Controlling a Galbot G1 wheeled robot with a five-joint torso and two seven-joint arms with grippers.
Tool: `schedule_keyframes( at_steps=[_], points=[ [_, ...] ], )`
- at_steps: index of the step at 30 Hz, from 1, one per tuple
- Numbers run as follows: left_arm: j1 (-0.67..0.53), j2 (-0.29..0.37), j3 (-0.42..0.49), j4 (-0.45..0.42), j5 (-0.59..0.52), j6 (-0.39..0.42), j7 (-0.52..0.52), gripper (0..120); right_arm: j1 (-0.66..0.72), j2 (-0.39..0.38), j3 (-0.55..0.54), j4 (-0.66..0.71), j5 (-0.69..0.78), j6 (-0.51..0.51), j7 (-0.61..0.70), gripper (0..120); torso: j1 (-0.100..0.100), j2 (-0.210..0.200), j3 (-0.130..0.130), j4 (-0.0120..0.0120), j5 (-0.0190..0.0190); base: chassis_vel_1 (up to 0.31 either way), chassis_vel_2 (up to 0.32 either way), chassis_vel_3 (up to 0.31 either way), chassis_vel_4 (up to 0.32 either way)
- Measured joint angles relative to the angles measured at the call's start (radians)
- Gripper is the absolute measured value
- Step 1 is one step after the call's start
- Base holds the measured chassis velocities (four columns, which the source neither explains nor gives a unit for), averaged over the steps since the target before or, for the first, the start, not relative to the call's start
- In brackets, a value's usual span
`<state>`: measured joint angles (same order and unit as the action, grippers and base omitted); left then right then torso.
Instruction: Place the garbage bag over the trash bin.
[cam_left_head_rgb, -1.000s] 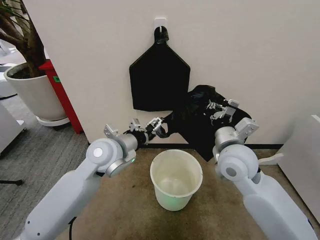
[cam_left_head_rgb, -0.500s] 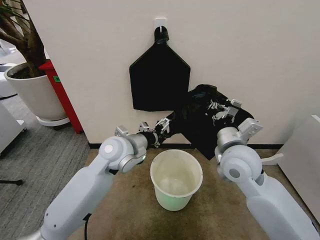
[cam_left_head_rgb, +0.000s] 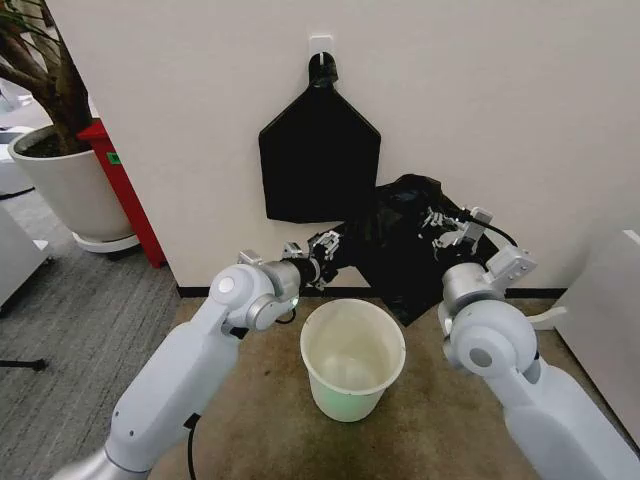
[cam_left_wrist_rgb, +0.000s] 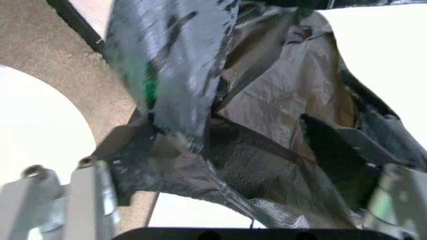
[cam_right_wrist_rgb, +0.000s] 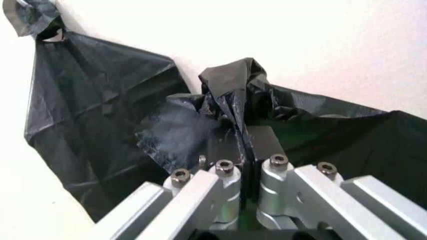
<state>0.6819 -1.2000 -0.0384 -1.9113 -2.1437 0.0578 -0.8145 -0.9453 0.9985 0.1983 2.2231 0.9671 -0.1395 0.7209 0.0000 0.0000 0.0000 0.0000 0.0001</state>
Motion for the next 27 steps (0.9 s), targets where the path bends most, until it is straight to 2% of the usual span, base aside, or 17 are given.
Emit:
schedule_keyframes(
  at_steps=[3, 6, 11, 12, 17, 19, 20, 22, 26, 27],
  points=[
    [-0.005, -0.007, 0.006, 0.003, 0.007, 0.0, 0.005, 64, -0.009, -0.01, 0.015, 0.008, 0.006, 0.0, 0.0, 0, 0.0, 0.0, 0.0, 0.0, -0.0001, 0.0, 0.0, 0.0, 0.0],
    [-0.008, -0.01, 0.01, 0.004, 0.013, 0.0, 0.011, 57, -0.017, -0.013, 0.023, 0.011, 0.008, 0.0, -0.001, 0, 0.0, 0.0, 0.0, 0.0, -0.0001, 0.0, 0.0, 0.0, 0.0],
    [-0.023, -0.005, 0.015, -0.006, 0.021, -0.009, 0.026, 36, -0.041, -0.008, 0.04, 0.014, 0.012, 0.0, -0.007, 0, 0.0, 0.0, 0.0, 0.0, 0.0, 0.0, 0.0, 0.0, 0.0],
    [-0.023, -0.005, 0.015, -0.006, 0.021, -0.009, 0.026, 36, -0.041, -0.008, 0.04, 0.014, 0.012, 0.0, -0.007, 0, 0.0, 0.0, 0.0, 0.0, 0.0, 0.0, 0.0, 0.0, 0.0],
    [-0.038, 0.027, 0.014, -0.04, 0.053, -0.014, 0.053, 14, -0.059, 0.003, 0.057, 0.02, 0.026, 0.005, -0.007, 0, 0.0, 0.0, 0.0, 0.0, -0.0001, 0.0, 0.0, 0.0, 0.0],
    [-0.041, 0.035, 0.012, -0.05, 0.06, -0.014, 0.058, 11, -0.059, 0.003, 0.059, 0.024, 0.032, 0.006, -0.007, 0, 0.0, 0.0, 0.0, 0.0, -0.0001, 0.0, 0.0, 0.0, 0.0],
    [-0.048, 0.054, 0.007, -0.072, 0.067, -0.013, 0.063, 4, -0.059, 0.0, 0.064, 0.039, 0.051, 0.008, -0.004, 0, 0.0, 0.0, 0.0, 0.0, -0.0001, 0.0, 0.0, 0.0, 0.0],
    [-0.055, 0.082, -0.001, -0.102, 0.063, -0.013, 0.066, 0, -0.059, -0.004, 0.07, 0.06, 0.076, 0.01, 0.0, 0, 0.0, 0.0, 0.0, -0.0001, -0.0003, 0.0, 0.0, 0.0, 0.0],
    [-0.041, 0.179, -0.02, -0.201, 0.03, -0.028, 0.069, 0, -0.088, -0.009, 0.096, 0.111, 0.131, 0.018, 0.011, 0, 0.0, 0.0, 0.0, 0.0001, -0.0003, 0.0, 0.0, 0.0, 0.0],
    [-0.041, 0.179, -0.02, -0.201, 0.03, -0.028, 0.069, 0, -0.088, -0.009, 0.096, 0.111, 0.131, 0.018, 0.011, 0, 0.0, 0.0, 0.0, 0.0001, -0.0003, 0.0, 0.0, 0.0, 0.0]
  ],
)
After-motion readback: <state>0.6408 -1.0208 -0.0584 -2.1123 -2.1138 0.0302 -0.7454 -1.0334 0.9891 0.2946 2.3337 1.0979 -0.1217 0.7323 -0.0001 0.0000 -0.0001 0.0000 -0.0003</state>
